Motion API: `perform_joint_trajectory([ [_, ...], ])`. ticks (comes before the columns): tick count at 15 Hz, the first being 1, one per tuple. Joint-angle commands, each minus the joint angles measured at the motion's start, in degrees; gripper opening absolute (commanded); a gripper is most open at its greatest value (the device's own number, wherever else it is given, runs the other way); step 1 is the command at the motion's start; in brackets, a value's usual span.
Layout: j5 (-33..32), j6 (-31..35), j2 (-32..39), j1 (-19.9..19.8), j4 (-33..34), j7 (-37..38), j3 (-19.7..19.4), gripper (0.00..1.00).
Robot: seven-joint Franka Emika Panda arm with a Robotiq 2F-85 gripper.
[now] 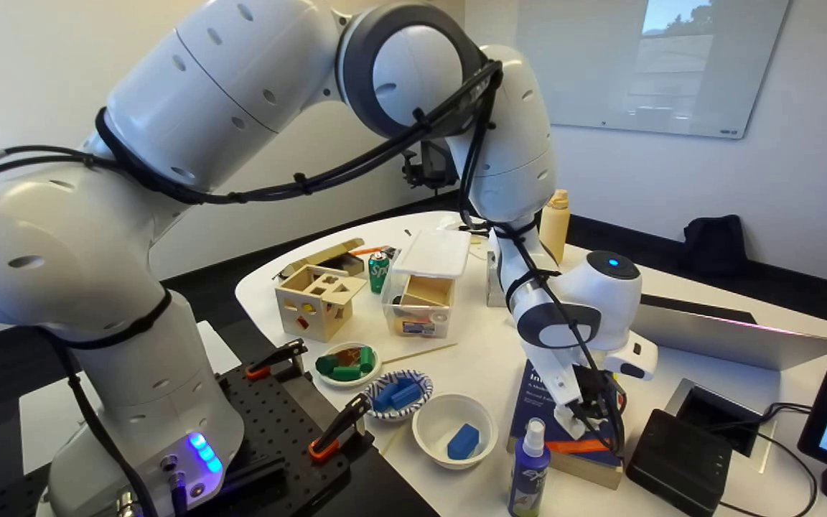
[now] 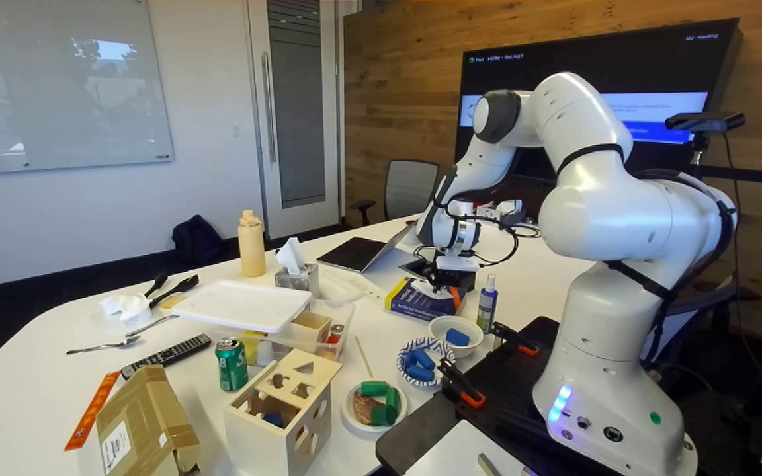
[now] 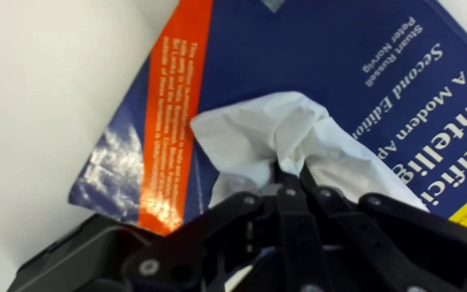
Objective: Pick up the wipe and clean the book
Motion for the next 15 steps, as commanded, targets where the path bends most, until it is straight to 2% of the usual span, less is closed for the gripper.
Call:
perform_joint_trajectory([
  [1, -0.1, 3.0, 0.6, -1.1, -0.6, 0.8, 0.2, 0.01],
  [8, -2.2, -0.4, -0.7, -2.5, -1.3, -3.1, 5.0, 0.01],
  [10, -2.2, -3.7, -1.7, -2.1, -2.4, -2.6, 5.2, 0.01],
  [15, -0.9, -9.3, -4.8, -0.7, -6.0, -0.2, 1.9, 0.01],
])
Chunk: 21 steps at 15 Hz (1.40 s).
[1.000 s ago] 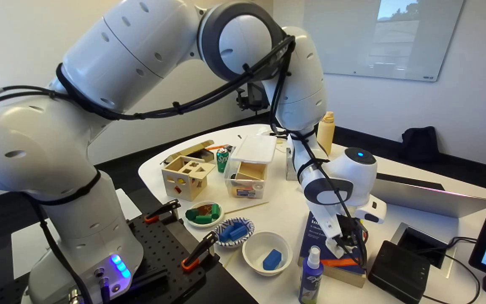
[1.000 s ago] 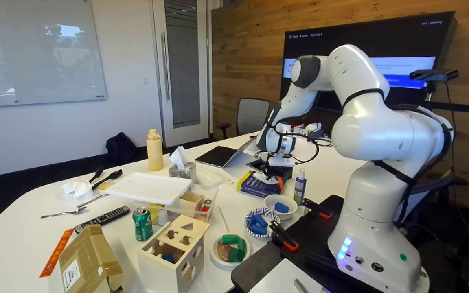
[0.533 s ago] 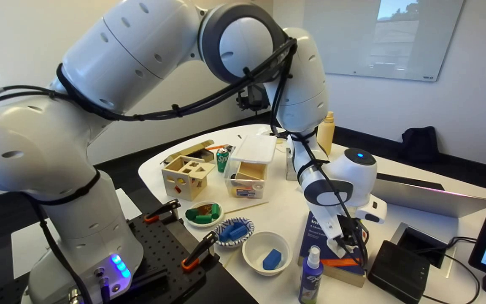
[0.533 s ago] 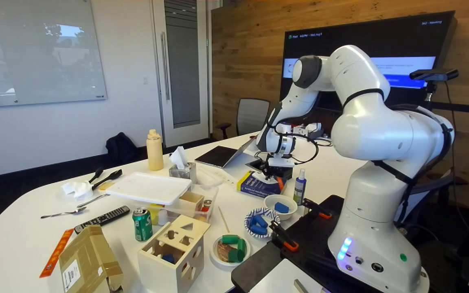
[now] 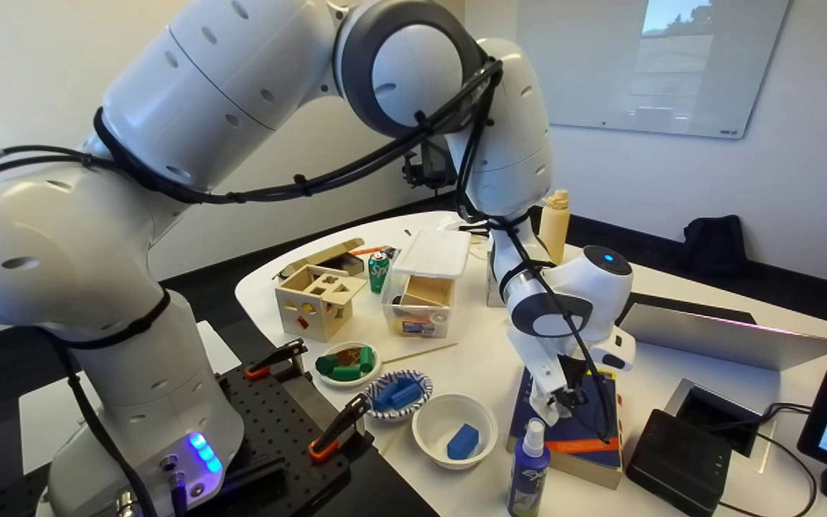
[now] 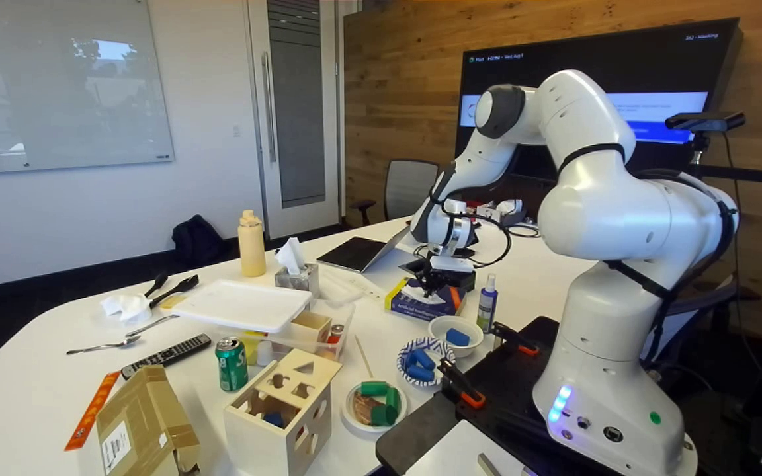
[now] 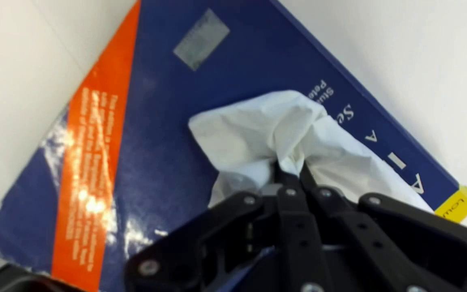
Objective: Pick up the wipe and clean the book
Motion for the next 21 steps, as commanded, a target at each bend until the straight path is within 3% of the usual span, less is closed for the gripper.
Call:
perform_joint_trajectory([
  [1, 0.8, -3.0, -4.4, 1.1, -6.0, 1.8, -3.1, 0.01],
  [9, 1.1, 2.6, -5.5, 1.2, -8.0, 3.3, -8.5, 0.01],
  [13, 0.8, 6.1, -4.5, 0.3, -6.5, 2.7, -8.8, 0.01],
  [21, 1.6, 5.6, -5.4, -7.0, -10.6, -3.4, 2.8, 0.01],
])
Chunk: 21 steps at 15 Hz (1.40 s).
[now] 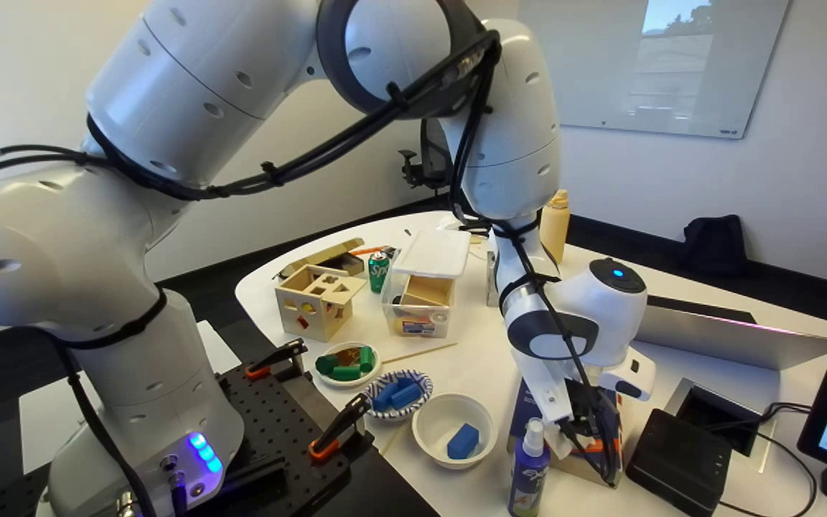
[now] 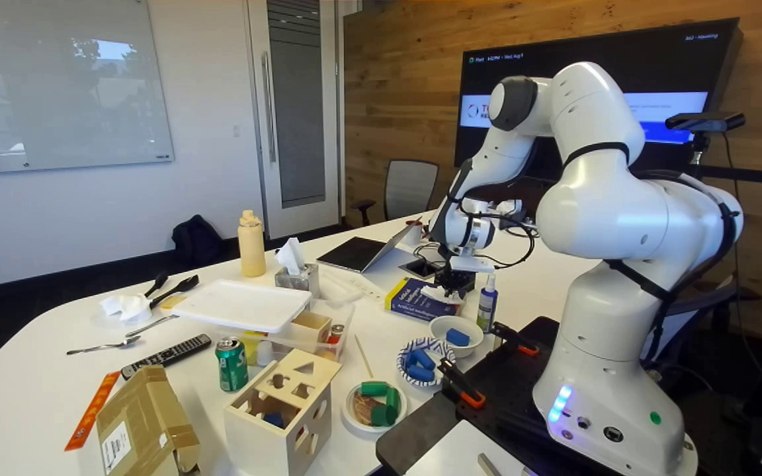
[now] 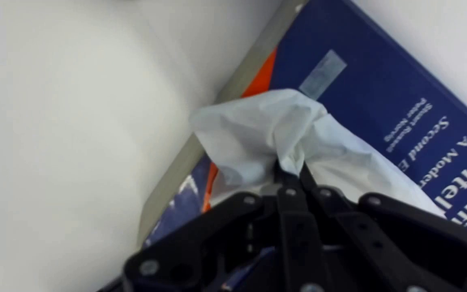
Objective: Pick up the wipe and clean the book
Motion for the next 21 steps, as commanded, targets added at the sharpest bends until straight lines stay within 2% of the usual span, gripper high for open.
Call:
perform_joint_trajectory([
  [1, 0.5, 0.0, -2.5, -2.2, -5.1, -1.6, 3.9, 0.01],
  [3, 0.4, -0.3, -3.3, -1.5, -7.5, -0.5, 3.7, 0.01],
  [7, 0.6, 2.5, -5.7, 0.4, -12.0, 2.5, 0.9, 0.01],
  [11, -0.1, 8.9, -6.7, 1.2, -13.5, 4.1, -1.2, 0.01],
  [15, -2.1, 13.9, -5.8, 3.3, -11.2, 6.0, -3.4, 0.01],
  [21, -4.8, 12.4, -2.5, 12.9, -2.9, 10.7, -11.7, 0.01],
])
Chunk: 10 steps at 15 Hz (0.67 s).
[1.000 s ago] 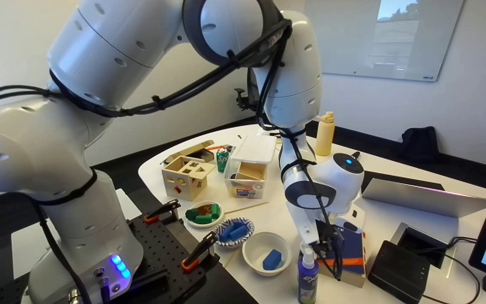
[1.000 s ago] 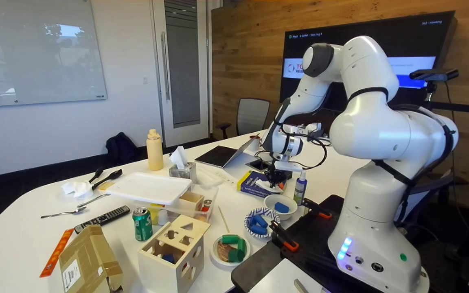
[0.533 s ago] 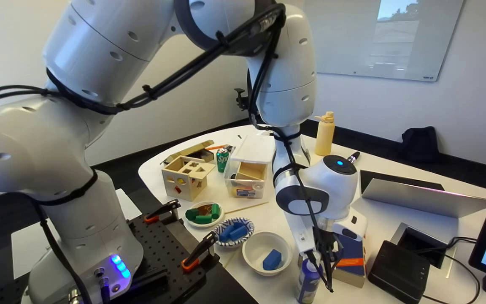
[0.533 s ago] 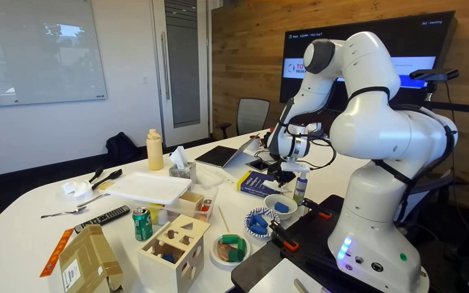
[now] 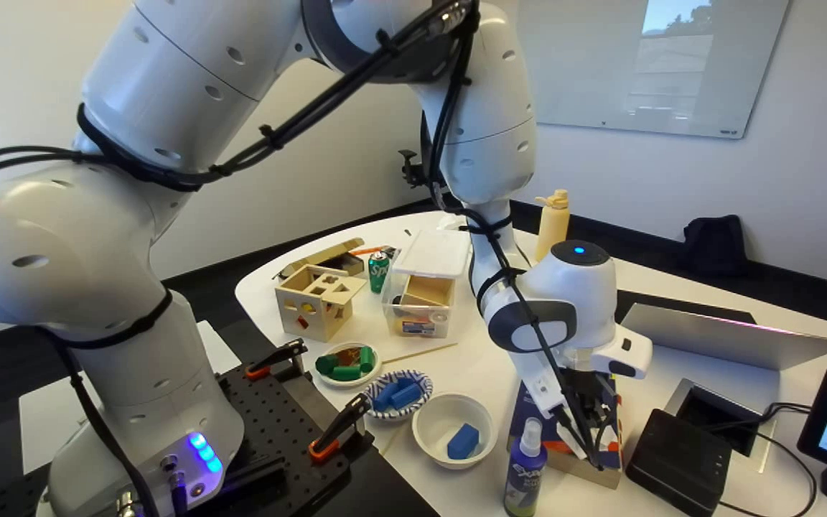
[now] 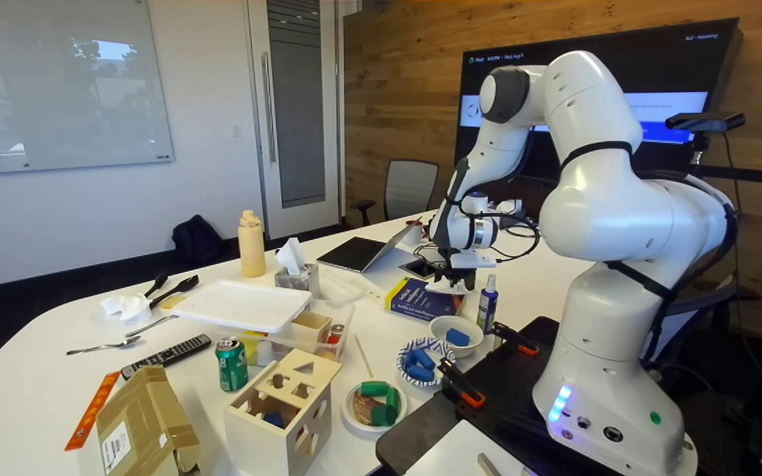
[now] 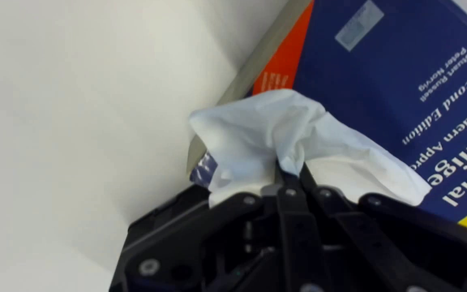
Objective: Pick up the wipe and clean the book
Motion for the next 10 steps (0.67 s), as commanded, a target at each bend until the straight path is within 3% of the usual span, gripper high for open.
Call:
perform_joint_trajectory([
  [1, -1.6, -2.0, 2.8, 6.6, 6.1, 3.8, -5.4, 0.01],
  [4, -2.5, -4.9, 5.8, 8.8, 11.6, 4.1, -6.4, 0.01],
  [10, -3.5, -11.5, 10.6, 8.2, 21.2, 1.5, -2.3, 0.01],
])
